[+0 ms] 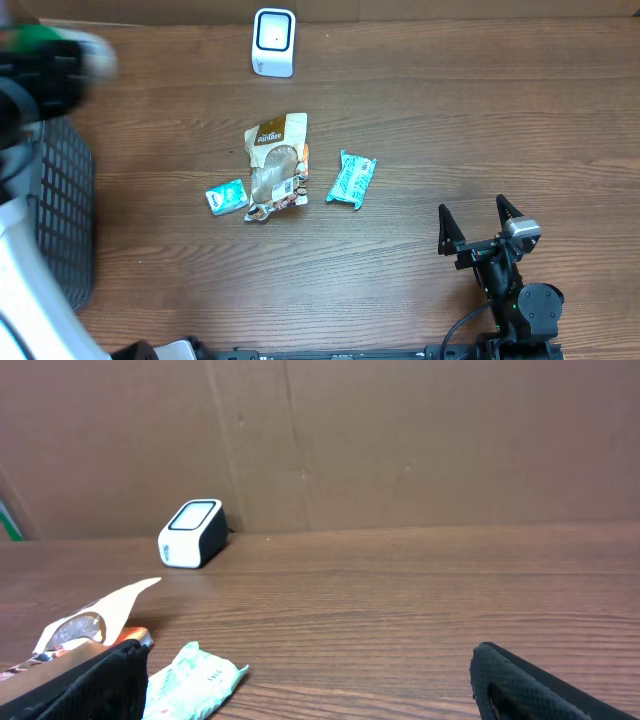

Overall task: Scan the item barcode
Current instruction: 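Place the green-lidded jar on the table right of the packet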

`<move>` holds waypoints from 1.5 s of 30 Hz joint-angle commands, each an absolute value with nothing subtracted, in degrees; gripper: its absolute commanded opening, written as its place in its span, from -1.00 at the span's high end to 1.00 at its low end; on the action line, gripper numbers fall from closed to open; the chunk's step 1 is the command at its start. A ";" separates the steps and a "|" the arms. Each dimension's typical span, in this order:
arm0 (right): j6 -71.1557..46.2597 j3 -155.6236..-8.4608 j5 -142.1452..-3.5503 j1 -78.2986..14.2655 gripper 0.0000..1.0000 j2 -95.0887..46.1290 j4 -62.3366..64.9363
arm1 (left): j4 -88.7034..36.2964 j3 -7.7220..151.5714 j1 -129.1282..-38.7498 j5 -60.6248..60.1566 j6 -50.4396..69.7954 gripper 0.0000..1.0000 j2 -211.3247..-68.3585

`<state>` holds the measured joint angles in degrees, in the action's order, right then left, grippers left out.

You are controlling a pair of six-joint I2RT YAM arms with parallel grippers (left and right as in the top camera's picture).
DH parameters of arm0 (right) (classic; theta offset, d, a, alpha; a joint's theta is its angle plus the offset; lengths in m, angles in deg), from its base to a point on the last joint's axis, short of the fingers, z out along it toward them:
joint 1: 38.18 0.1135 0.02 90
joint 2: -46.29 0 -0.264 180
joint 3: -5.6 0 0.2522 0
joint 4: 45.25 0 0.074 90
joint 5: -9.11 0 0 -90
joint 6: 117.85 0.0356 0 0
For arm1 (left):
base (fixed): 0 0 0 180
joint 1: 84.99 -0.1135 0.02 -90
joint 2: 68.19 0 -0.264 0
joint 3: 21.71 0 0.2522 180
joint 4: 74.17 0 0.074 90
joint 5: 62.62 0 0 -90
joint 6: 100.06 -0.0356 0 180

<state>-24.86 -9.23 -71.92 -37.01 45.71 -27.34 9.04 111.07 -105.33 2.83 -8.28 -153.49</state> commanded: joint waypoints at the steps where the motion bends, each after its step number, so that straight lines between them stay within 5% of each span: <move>1: -24.80 -8.64 -72.22 -37.19 -1.00 46.13 -27.56 | 11.07 110.83 -93.15 1.10 -15.10 0.03 -156.79; 7: -24.80 -8.64 -72.22 -37.19 -1.00 46.13 -27.56 | 11.71 109.19 -76.56 3.15 -15.40 0.09 -167.06; 20: -24.80 -8.64 -72.22 -37.19 -1.00 46.13 -27.56 | 1.08 109.19 -55.91 3.24 -14.35 0.06 -189.66; 28: -24.82 -8.64 -72.22 -37.19 -1.00 46.13 -27.56 | -2.96 109.19 -49.39 4.88 -12.65 0.03 -196.75; 39: -24.80 -8.64 -72.22 -37.19 -0.99 46.13 -27.56 | -3.94 109.08 -42.36 26.96 -3.69 -0.02 -200.22; 45: -24.80 -8.64 -72.22 -37.19 -1.00 46.13 -27.56 | -6.85 108.78 -40.74 29.49 -0.74 -0.02 -201.12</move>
<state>-24.86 -9.23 -71.94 -37.01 45.71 -27.34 -5.82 108.73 -41.46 25.10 -4.50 -200.11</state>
